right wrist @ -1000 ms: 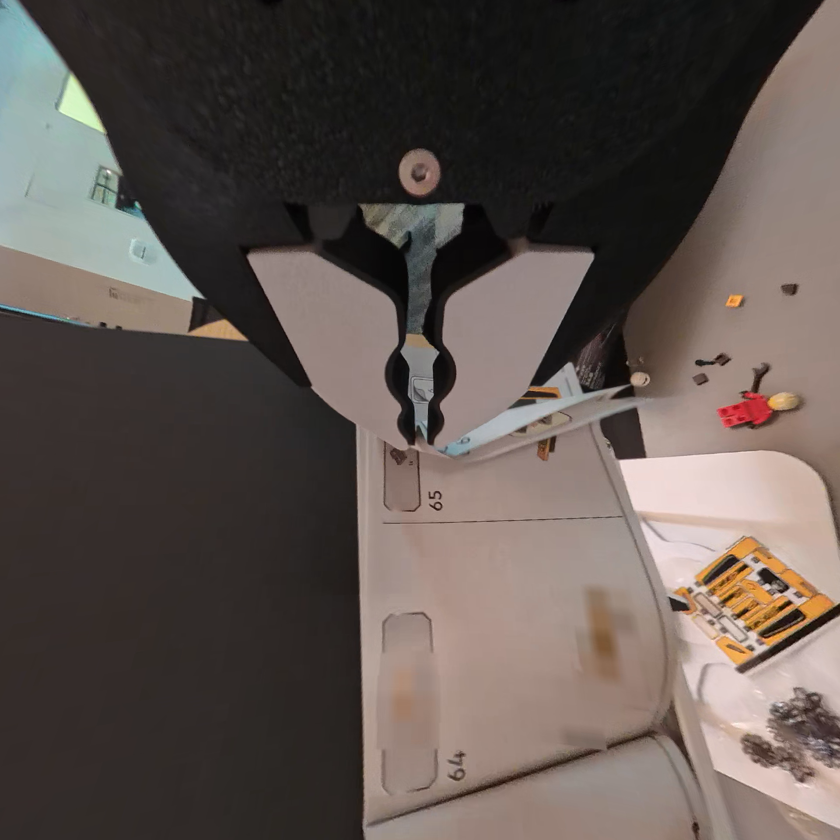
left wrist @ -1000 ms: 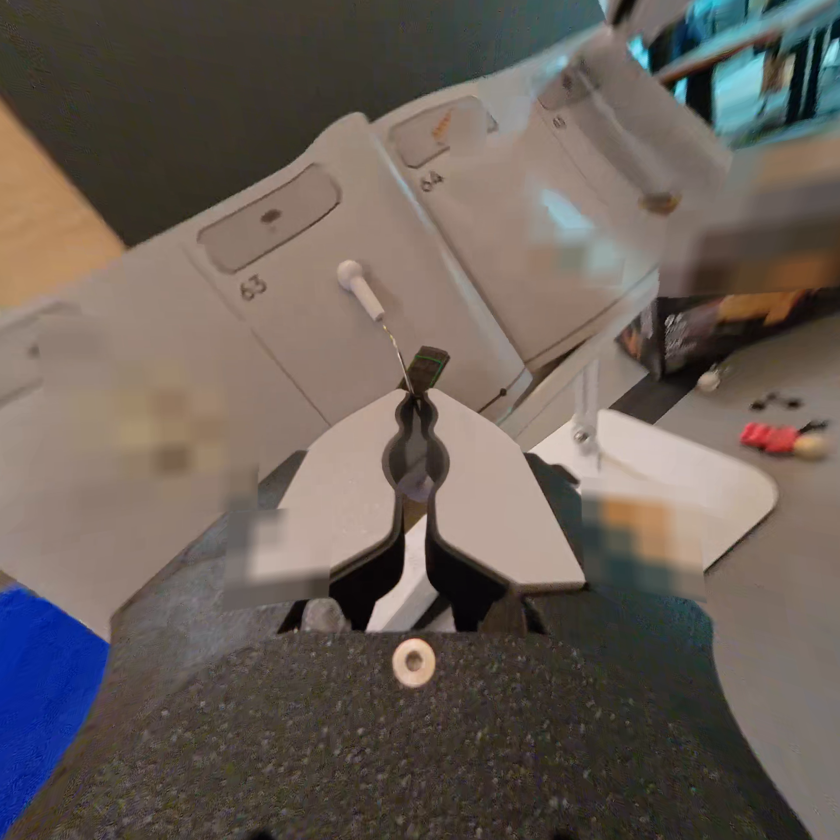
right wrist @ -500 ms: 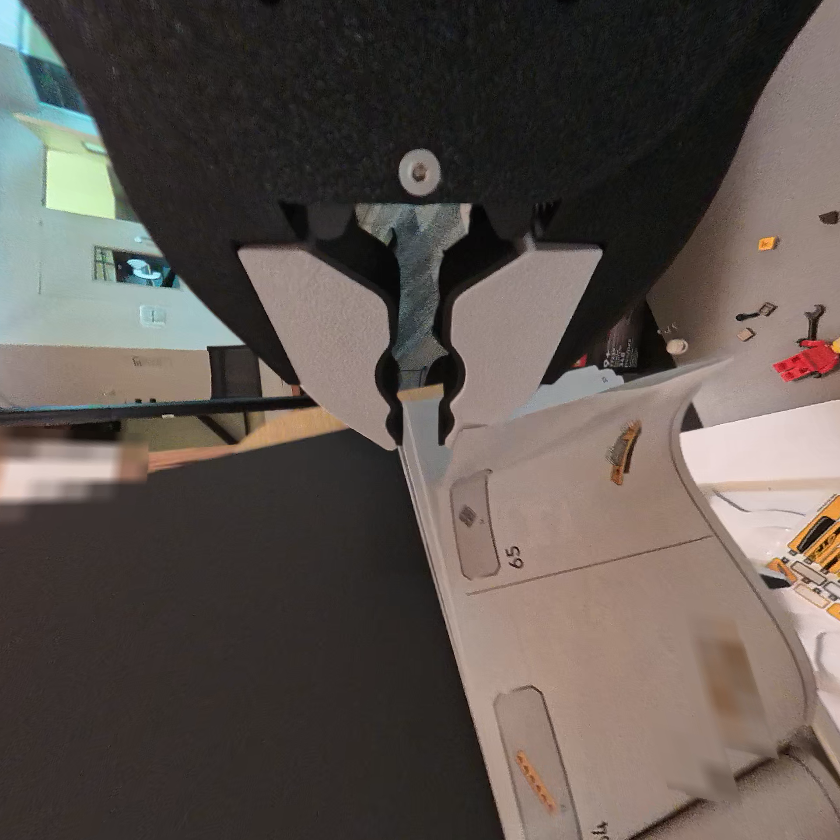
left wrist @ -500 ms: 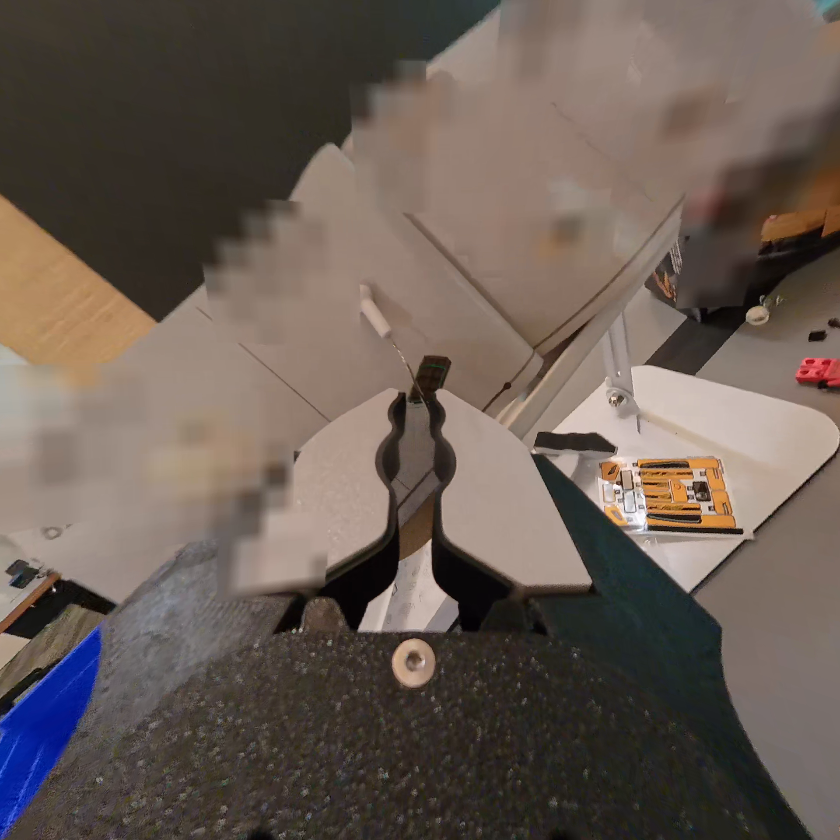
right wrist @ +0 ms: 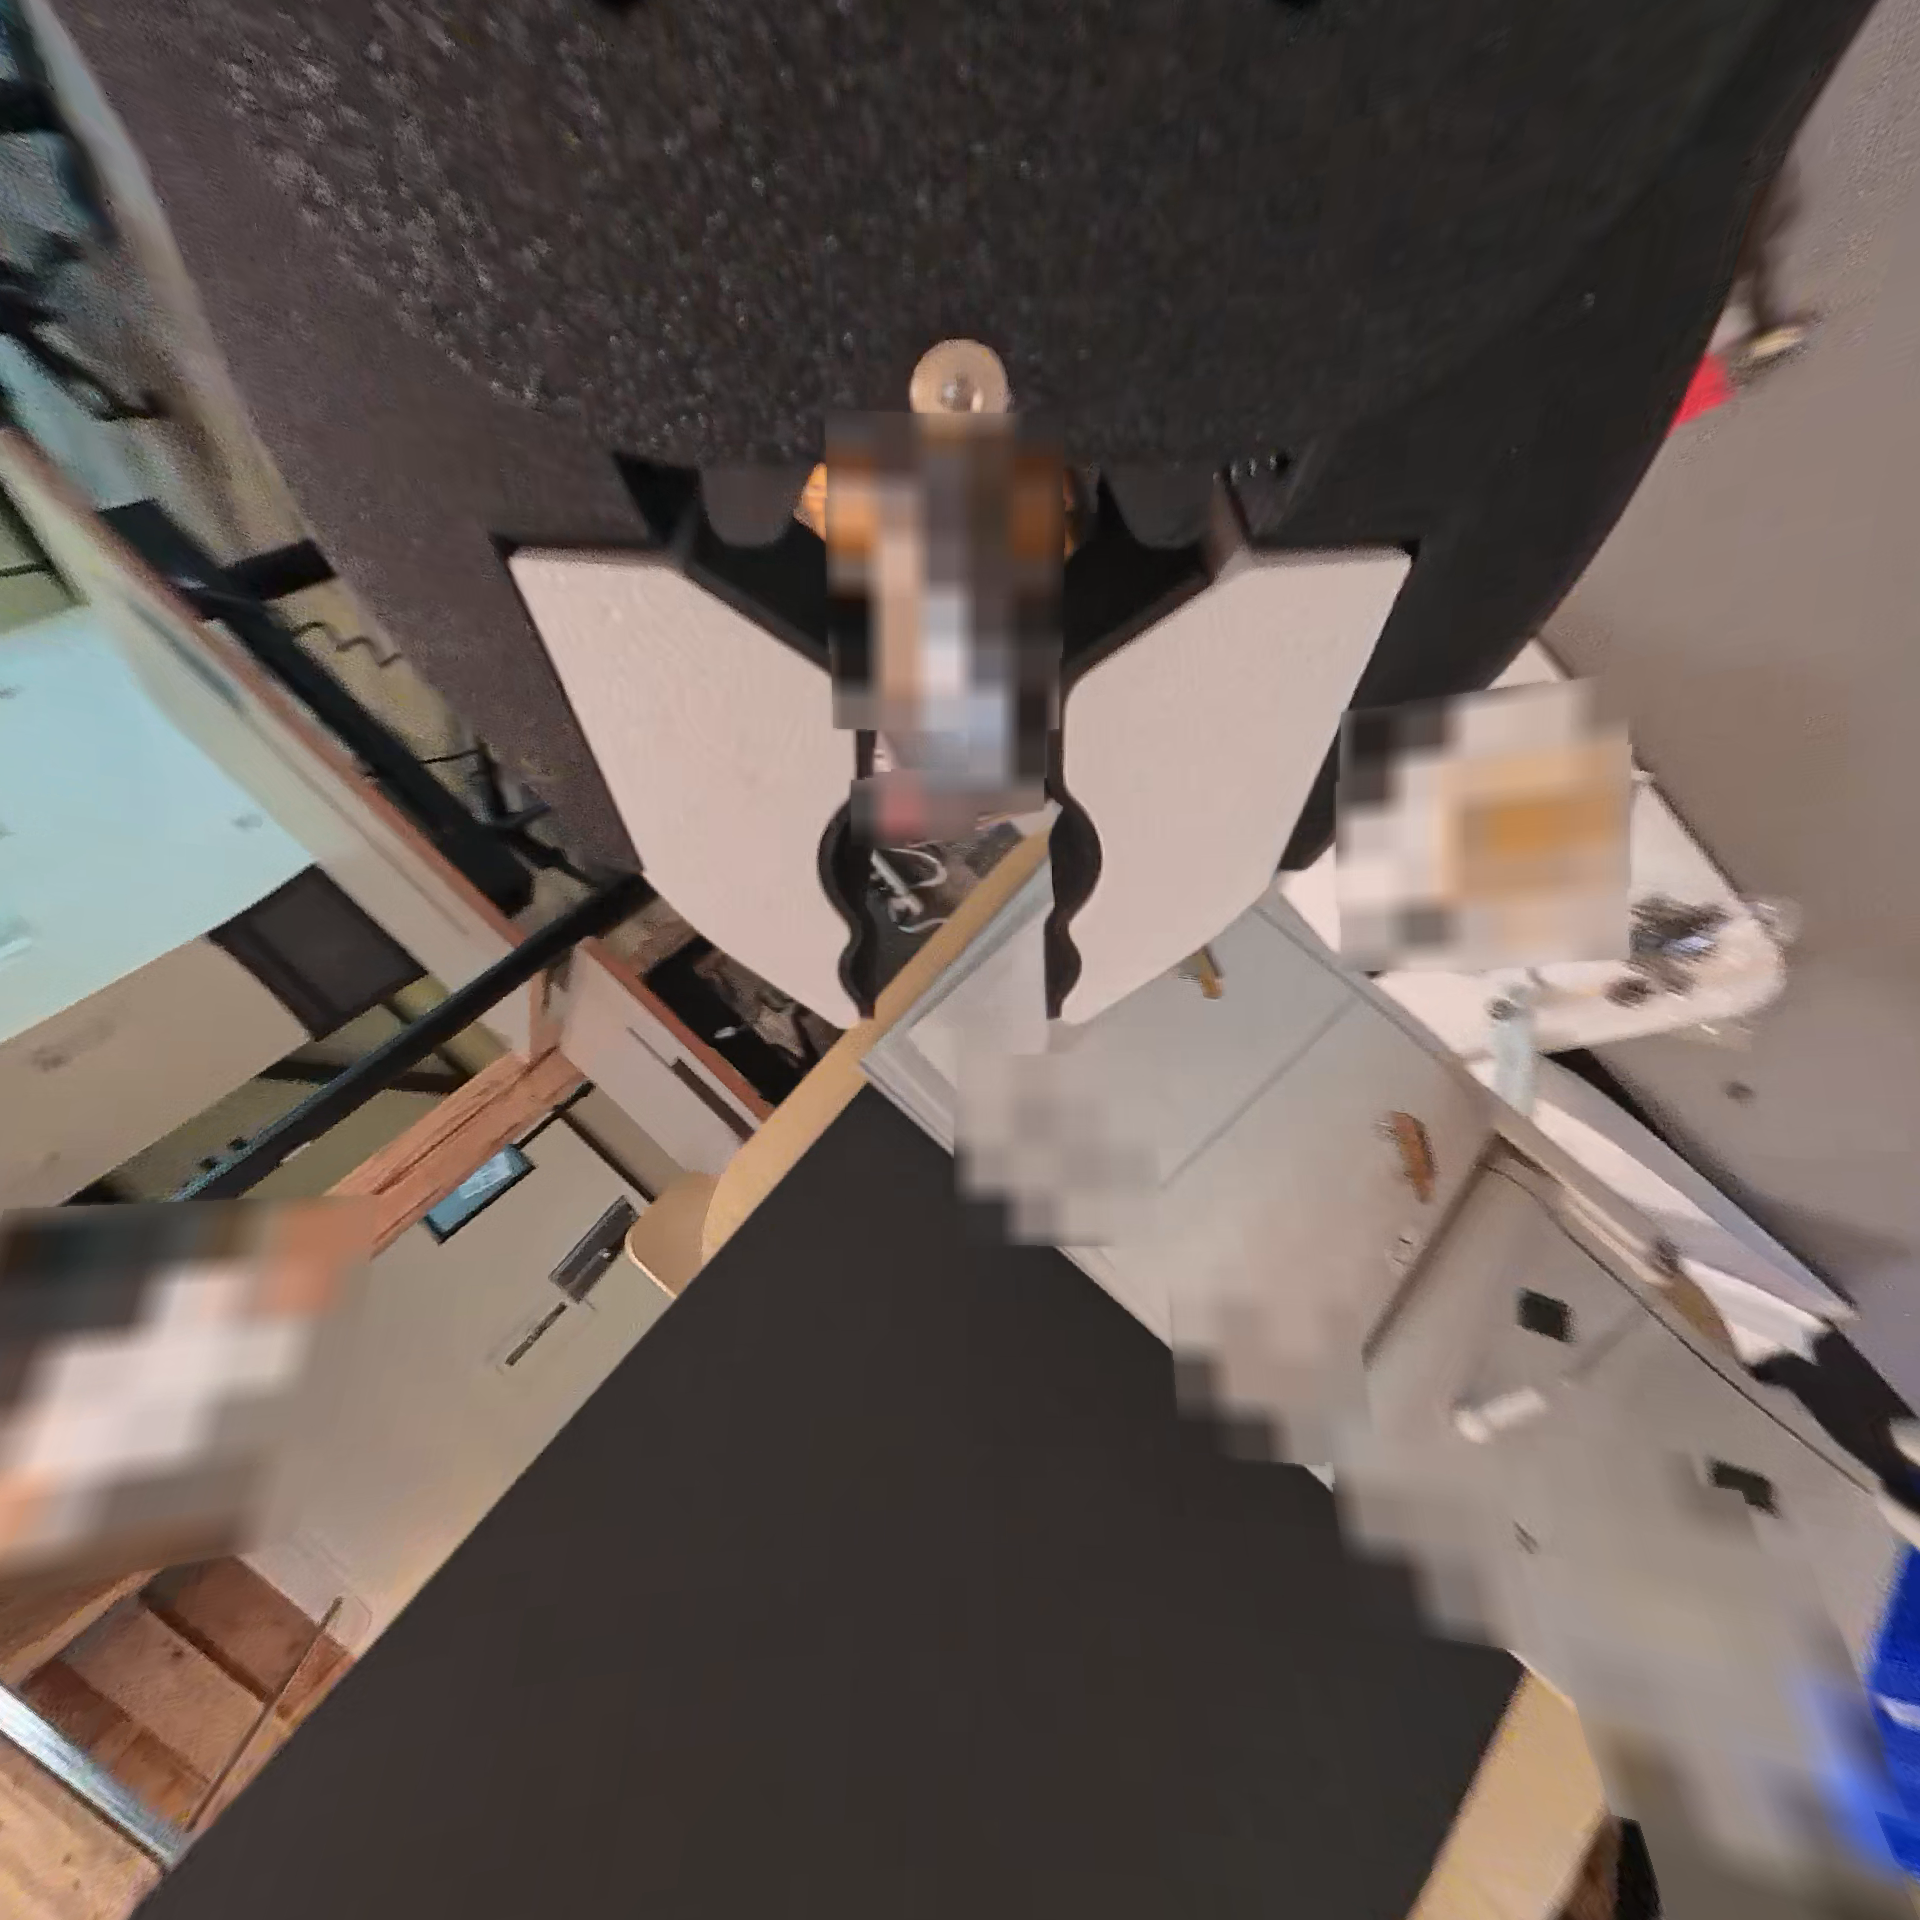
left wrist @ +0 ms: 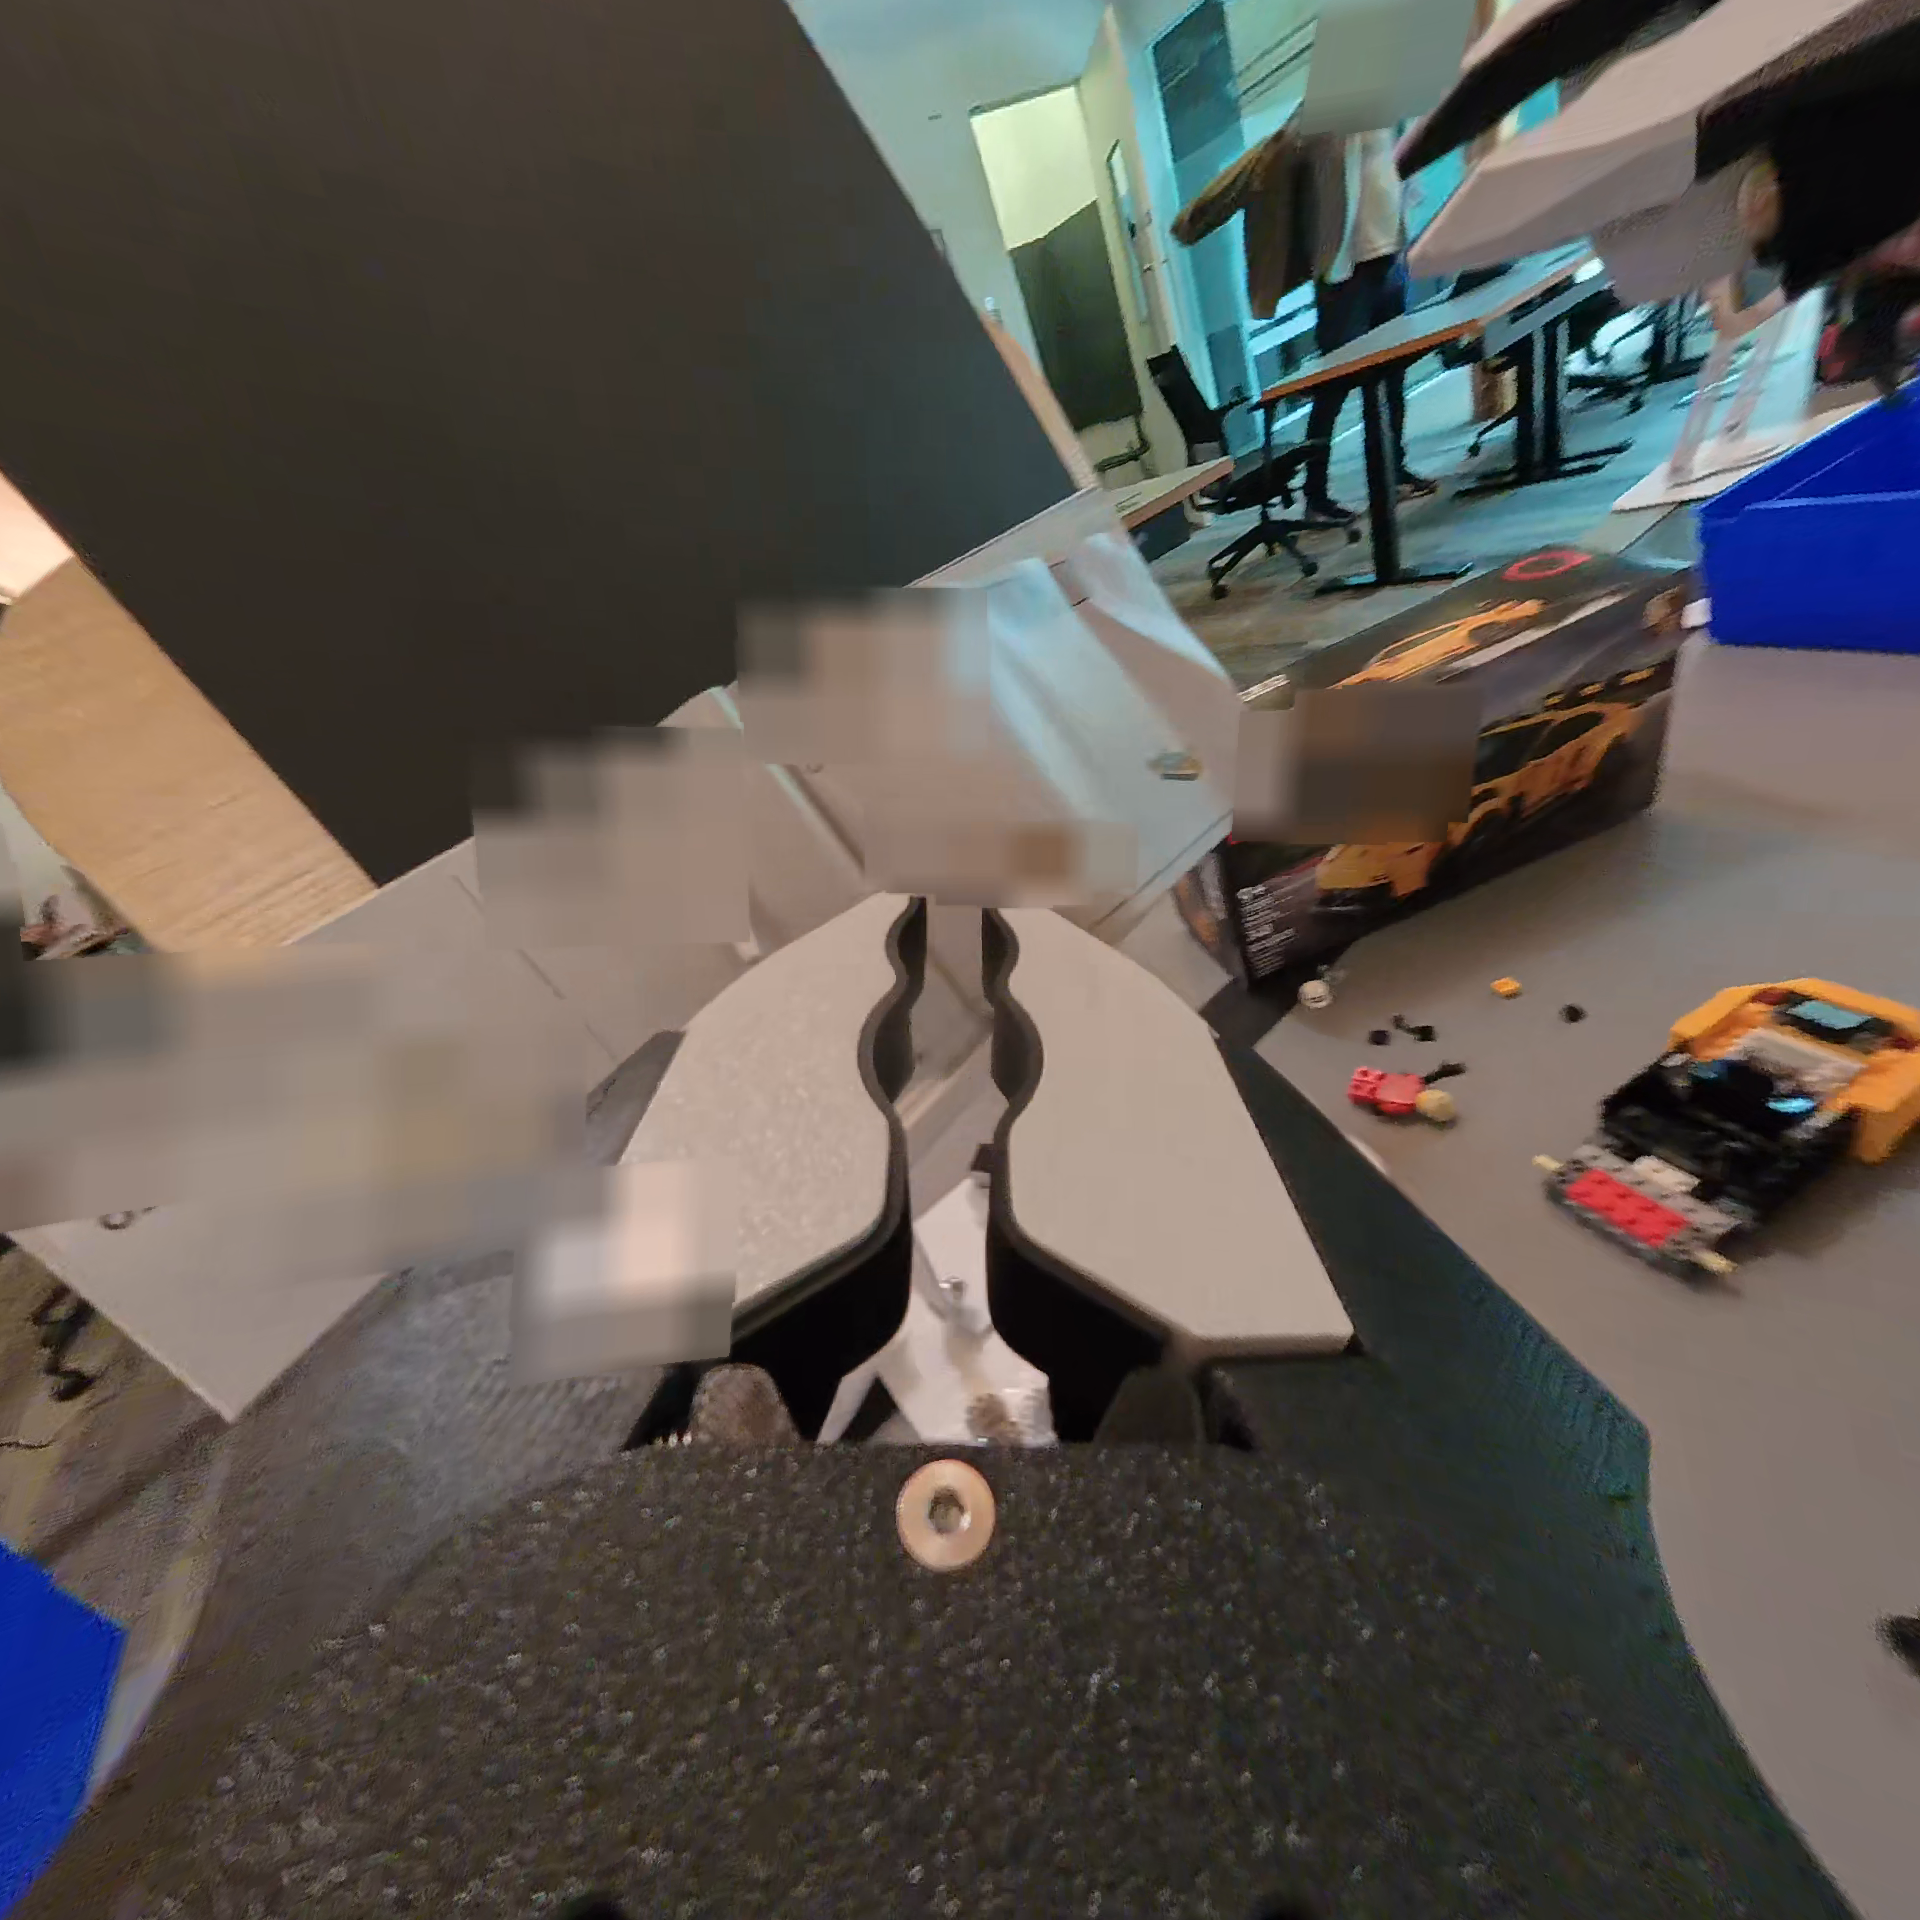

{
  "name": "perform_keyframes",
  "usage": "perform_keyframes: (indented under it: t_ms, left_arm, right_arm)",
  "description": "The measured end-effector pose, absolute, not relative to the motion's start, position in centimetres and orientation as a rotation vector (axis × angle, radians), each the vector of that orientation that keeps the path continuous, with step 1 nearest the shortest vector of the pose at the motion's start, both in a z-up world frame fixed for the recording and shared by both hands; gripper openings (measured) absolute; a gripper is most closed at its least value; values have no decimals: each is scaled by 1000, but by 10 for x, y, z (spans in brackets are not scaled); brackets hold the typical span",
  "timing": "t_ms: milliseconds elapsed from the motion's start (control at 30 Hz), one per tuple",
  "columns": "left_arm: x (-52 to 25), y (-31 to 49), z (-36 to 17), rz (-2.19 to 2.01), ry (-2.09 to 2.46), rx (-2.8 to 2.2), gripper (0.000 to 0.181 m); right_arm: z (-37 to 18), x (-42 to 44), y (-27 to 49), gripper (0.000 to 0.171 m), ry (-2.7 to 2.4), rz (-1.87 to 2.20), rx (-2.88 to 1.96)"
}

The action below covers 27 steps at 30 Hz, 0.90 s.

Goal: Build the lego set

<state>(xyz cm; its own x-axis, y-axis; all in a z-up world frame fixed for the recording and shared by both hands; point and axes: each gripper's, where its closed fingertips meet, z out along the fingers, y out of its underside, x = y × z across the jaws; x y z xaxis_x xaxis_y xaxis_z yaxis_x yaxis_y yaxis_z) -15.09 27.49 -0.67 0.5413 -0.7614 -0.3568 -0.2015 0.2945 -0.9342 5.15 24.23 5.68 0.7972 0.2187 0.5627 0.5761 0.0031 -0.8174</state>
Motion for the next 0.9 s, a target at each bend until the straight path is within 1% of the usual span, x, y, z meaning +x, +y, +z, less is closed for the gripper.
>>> perform_keyframes:
  t_ms: [33, 167, 333, 500, 600, 667, 733, 800, 900]
  left_arm:
    - [-150, 268, -8, -492, 973, -1261, 9]
    - [-148, 241, -18, -586, 993, -1300, 6]
    - [-145, 207, -41, -659, 1032, -1342, 4]
    - [-142, 194, -58, -665, 999, -1336, 3]
    - [-140, 195, -72, -678, 980, -1340, 1]
    - [-140, 199, -85, -636, 991, -1349, 0]
    - [-141, 203, -93, -627, 989, -1354, 0]
    - [-143, 206, -99, -633, 989, -1374, 0]
    - [-145, 210, -107, -635, 985, -1391, 0]
  right_arm:
    - [54, 49, 234, 32, -624, -271, -1573]
    - [34, 33, 205, 31, -556, -87, -1573]
    - [1, 19, 180, 28, -504, 33, -1579]
    - [-24, 10, 172, 22, -421, 169, -1556]
    - [-28, -2, 172, 17, -383, 252, -1499]
    - [-28, -10, 180, 13, -380, 244, -1466]
    - [-28, -17, 199, 13, -402, 195, -1475]
    - [-27, -20, 226, 14, -427, 106, -1488]
    - [-41, -24, 276, 17, -494, -14, -1570]
